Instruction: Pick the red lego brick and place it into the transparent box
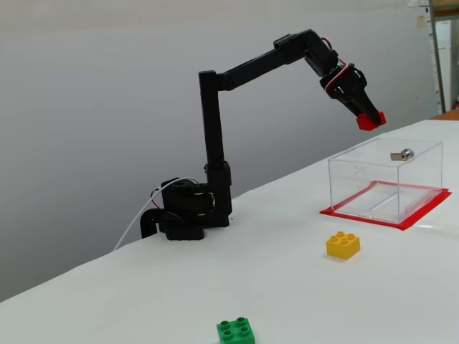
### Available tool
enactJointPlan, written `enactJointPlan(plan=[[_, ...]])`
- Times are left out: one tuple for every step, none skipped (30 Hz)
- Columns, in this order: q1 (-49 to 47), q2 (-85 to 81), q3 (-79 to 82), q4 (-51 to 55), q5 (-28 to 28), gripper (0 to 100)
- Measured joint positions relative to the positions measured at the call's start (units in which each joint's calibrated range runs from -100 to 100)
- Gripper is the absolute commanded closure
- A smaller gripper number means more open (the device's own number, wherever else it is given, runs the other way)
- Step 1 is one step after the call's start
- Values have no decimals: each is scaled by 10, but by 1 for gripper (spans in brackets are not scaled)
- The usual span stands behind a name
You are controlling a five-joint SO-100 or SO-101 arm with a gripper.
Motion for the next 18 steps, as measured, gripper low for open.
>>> enactJointPlan(plan=[[-2, 6, 0, 0, 0, 94], [-3, 12, 0, 0, 0, 94], [-3, 16, 0, 0, 0, 94], [-3, 20, 0, 0, 0, 94], [-3, 25, 0, 0, 0, 94], [-3, 29, 0, -2, 0, 94], [-3, 33, 0, -9, 0, 94], [-3, 35, 0, -16, 0, 94], [-3, 37, 0, -27, 0, 94], [-3, 37, 0, -34, 0, 94], [-3, 38, 0, -41, 0, 94], [-3, 41, 0, -49, 0, 94], [-3, 44, 0, -54, 0, 94], [-3, 47, 0, -59, 0, 94], [-3, 50, 0, -63, 0, 94], [-3, 51, 0, -64, 0, 94], [-3, 51, 0, -66, 0, 94], [-3, 51, 0, -66, 0, 94]])
